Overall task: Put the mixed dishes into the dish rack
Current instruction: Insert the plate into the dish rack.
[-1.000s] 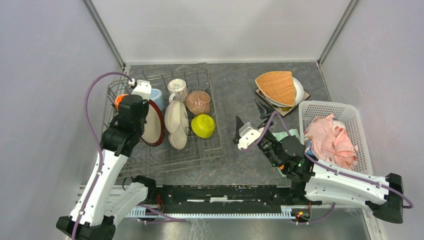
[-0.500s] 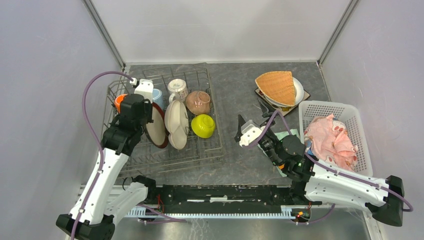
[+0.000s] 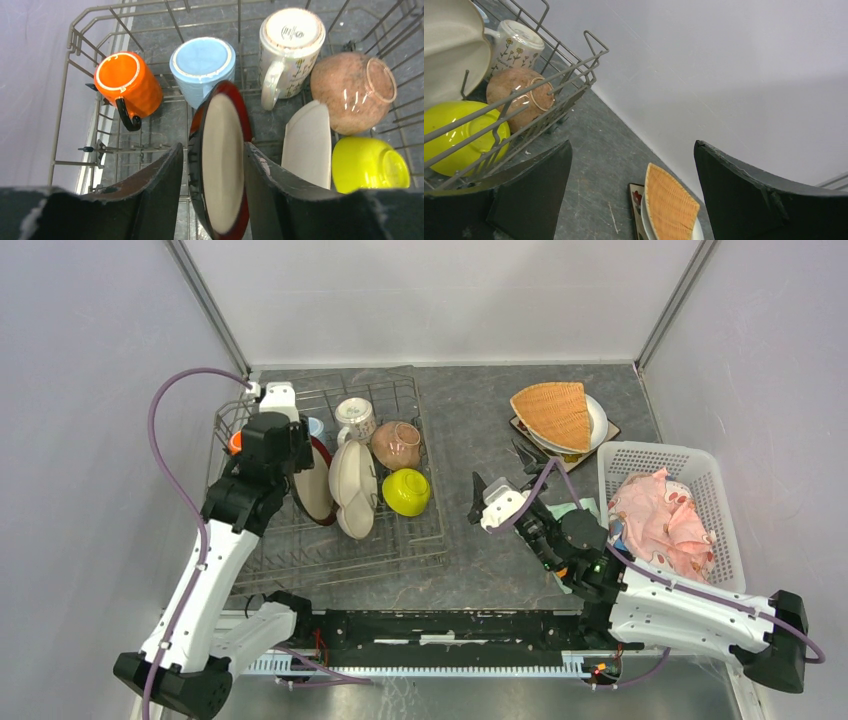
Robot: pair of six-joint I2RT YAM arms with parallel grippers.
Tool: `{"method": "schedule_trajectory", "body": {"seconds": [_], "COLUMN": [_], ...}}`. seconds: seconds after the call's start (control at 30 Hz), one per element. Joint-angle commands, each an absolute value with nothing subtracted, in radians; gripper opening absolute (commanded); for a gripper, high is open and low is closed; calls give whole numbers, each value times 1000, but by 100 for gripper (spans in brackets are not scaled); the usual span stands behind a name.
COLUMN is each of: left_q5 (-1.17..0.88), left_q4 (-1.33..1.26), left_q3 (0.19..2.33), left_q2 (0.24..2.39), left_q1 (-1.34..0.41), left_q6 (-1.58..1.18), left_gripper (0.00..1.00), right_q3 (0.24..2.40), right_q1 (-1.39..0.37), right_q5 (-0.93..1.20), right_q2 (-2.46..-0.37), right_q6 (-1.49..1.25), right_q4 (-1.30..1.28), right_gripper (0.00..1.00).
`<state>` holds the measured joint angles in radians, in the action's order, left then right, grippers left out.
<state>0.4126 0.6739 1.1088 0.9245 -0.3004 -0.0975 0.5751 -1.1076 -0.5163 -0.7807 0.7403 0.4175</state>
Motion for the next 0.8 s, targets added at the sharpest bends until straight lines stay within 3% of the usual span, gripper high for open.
{"method": "schedule_trajectory", "body": {"seconds": [0.0, 0.4, 0.6, 0.77], "left_q5": [452, 445, 428, 397], "left_q4": [678, 678, 654, 652], "left_q3": [1219, 1180, 1122, 1097], "left_q2": [956, 1065, 1114, 1114], "left_q1": [-294, -175, -155, -153], "left_q6": [-198, -224, -236, -238], "left_gripper": [57, 65, 64, 58], "right_q3": [597, 640, 633, 617], "right_q1": [-1102, -1101, -1101, -1101], "right_q5": [-498, -452, -454, -471], "right_q2": [-796, -821, -803, -782], "right_q6": [642, 620, 624, 632], "right_q4": [444, 390, 373, 372], "right_gripper": [98, 98, 98, 98]}}
